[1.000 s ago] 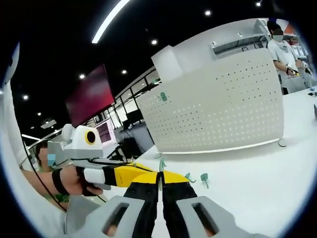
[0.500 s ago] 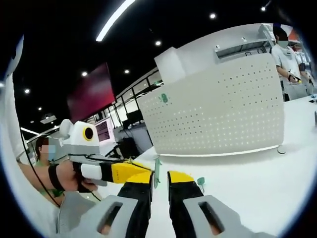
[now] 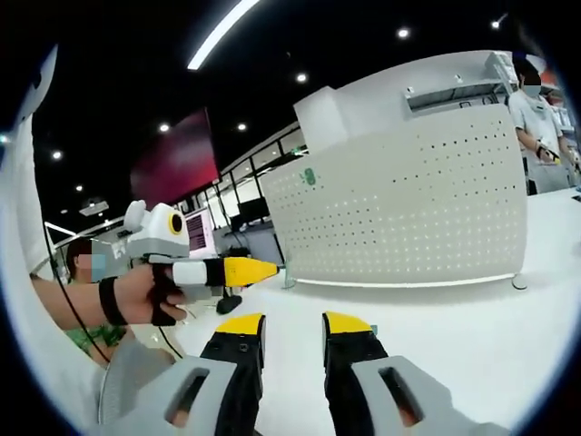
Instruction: Insert the hook assembly into the mounting plate slot until the hook locks in place.
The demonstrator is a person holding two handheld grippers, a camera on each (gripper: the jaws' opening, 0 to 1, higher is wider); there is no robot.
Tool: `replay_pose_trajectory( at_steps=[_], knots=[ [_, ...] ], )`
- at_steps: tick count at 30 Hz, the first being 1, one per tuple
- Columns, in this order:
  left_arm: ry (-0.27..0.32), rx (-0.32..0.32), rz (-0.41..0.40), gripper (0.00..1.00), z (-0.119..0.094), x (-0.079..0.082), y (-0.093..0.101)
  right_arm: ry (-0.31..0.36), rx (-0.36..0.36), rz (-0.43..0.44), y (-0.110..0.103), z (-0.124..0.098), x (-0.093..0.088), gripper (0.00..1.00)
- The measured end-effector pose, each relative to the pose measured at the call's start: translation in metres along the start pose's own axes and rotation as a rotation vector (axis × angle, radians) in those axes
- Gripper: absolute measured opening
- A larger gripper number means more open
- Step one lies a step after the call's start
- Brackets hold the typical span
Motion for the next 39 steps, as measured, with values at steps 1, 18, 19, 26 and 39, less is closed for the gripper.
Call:
replay_pose_trajectory(
  at_steps=[1, 18, 19, 26, 39],
  knots=[
    [0.003, 0.012, 0.007, 0.03, 0.000, 0.002, -0.003, -0.002, -0.001, -0.001, 0.000, 0.000, 0.000, 0.25],
    [0.087, 0.164, 0.051, 0.03, 0.012, 0.035, -0.034, 0.006, -0.015, -0.074, 0.000, -0.002, 0.004, 0.46],
    [0.089, 0.177, 0.054, 0.03, 0.013, 0.037, -0.036, 0.008, -0.018, -0.073, 0.001, -0.002, 0.004, 0.48],
    [0.114, 0.252, 0.095, 0.03, 0.018, 0.055, -0.045, 0.012, -0.027, -0.065, 0.003, -0.003, 0.004, 0.51],
    [0.139, 0.390, 0.151, 0.03, 0.026, 0.078, -0.065, 0.012, -0.036, -0.067, 0.005, -0.005, 0.004, 0.56]
  ],
)
Point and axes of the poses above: the point that each gripper's makers call its tool centre point, and the gripper's own axes: z roughly forward along the fingers, y roughly to its right, x roughly out of its top, the point moved 2 cm from there along -z, roughly backward along the fingers, and after that the axes turned 10 degrees about x, right-handed, at the moved point
